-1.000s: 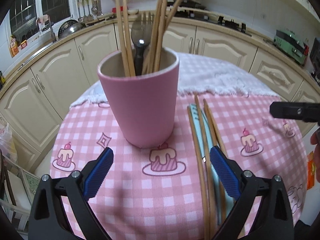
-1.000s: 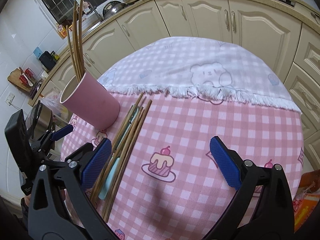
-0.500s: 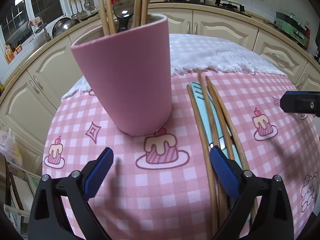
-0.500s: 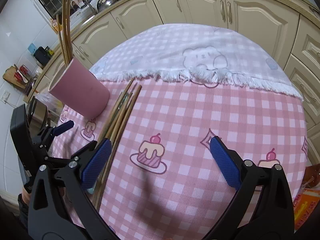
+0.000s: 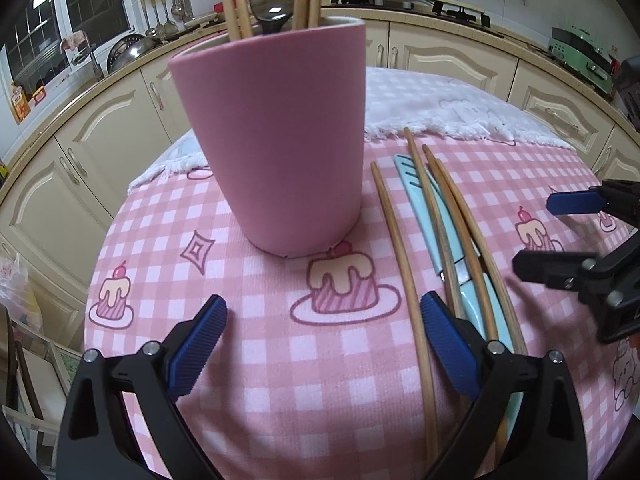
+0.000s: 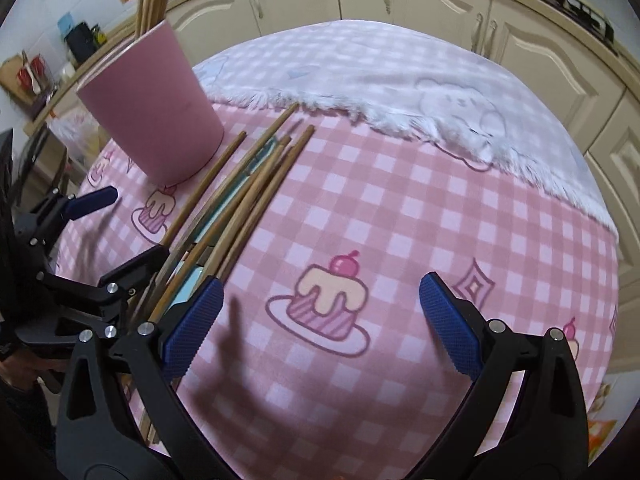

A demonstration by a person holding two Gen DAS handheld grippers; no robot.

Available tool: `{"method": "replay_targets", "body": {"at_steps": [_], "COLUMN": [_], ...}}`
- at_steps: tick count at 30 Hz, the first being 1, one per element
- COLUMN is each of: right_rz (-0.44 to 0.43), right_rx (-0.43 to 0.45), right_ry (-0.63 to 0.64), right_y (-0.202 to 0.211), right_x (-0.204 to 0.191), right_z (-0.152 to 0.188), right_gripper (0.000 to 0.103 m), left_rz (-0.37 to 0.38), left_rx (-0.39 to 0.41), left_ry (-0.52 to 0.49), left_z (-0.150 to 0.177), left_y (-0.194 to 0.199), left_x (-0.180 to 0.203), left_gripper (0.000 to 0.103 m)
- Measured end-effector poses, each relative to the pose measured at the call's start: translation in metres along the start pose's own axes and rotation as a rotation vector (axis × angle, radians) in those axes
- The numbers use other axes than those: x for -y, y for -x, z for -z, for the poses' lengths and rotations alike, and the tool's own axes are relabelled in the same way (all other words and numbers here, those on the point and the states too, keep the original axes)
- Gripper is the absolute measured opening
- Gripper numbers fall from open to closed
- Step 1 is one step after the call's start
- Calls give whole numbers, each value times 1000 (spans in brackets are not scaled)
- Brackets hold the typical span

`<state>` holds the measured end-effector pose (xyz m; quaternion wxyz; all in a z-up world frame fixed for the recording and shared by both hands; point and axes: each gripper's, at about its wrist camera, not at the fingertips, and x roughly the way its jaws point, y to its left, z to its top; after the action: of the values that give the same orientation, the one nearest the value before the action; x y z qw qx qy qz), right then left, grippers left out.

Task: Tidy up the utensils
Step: 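Grasp a wooden chopstick with the left tool while the right tool grasps another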

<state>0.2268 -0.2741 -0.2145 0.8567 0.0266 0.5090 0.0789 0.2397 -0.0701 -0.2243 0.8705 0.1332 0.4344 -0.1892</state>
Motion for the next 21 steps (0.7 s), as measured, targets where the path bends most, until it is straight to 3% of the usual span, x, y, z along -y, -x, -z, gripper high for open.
{"method": "replay_targets", "body": {"at_steps": [21], "right_rz": [130], "right_rx": [-89], "right_ry": [69], "right_y": [-19], "right_x": [-24], "right_z": [-14], "right_gripper": [96], "left_rz": [45], "left_rx": [1], "left_ry": [76], "left_z": [1], "left_y": [-3], "left_x": [-18], "left_gripper": [95]}}
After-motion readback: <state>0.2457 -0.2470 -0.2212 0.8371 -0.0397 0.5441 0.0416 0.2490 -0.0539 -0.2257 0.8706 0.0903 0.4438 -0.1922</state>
